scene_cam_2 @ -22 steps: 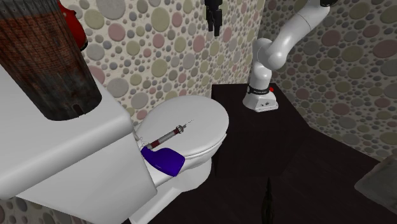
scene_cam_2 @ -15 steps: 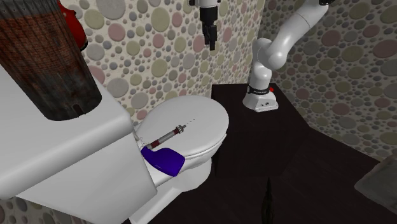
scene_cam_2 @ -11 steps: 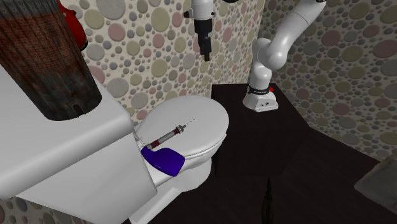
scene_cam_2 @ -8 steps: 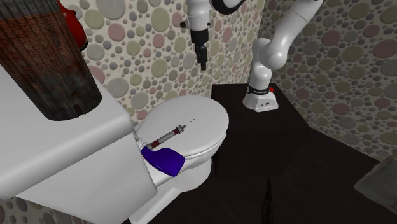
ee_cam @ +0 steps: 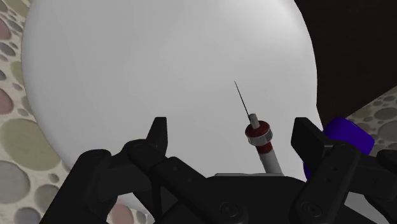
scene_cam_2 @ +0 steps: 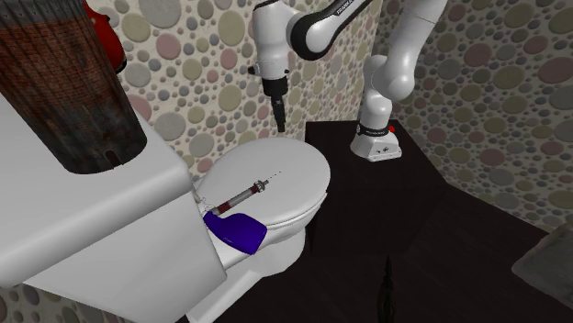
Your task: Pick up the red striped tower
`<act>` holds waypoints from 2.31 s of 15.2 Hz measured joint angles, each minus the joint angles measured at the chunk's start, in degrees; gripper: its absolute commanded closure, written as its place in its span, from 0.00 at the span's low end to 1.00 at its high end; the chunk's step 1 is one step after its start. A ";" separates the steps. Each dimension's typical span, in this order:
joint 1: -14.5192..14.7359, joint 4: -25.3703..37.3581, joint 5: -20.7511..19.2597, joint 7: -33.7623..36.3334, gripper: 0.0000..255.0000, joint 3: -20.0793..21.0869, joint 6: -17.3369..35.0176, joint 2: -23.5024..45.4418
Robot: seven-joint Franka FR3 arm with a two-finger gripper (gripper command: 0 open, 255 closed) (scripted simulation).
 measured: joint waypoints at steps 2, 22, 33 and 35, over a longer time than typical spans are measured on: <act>0.45 0.09 0.31 1.56 0.00 1.19 3.56 3.47; 4.70 13.07 -6.69 13.22 0.00 2.88 25.18 37.43; 4.71 13.18 -6.85 13.16 1.00 2.73 25.62 37.98; 4.55 13.13 -6.62 13.06 1.00 2.88 24.85 37.15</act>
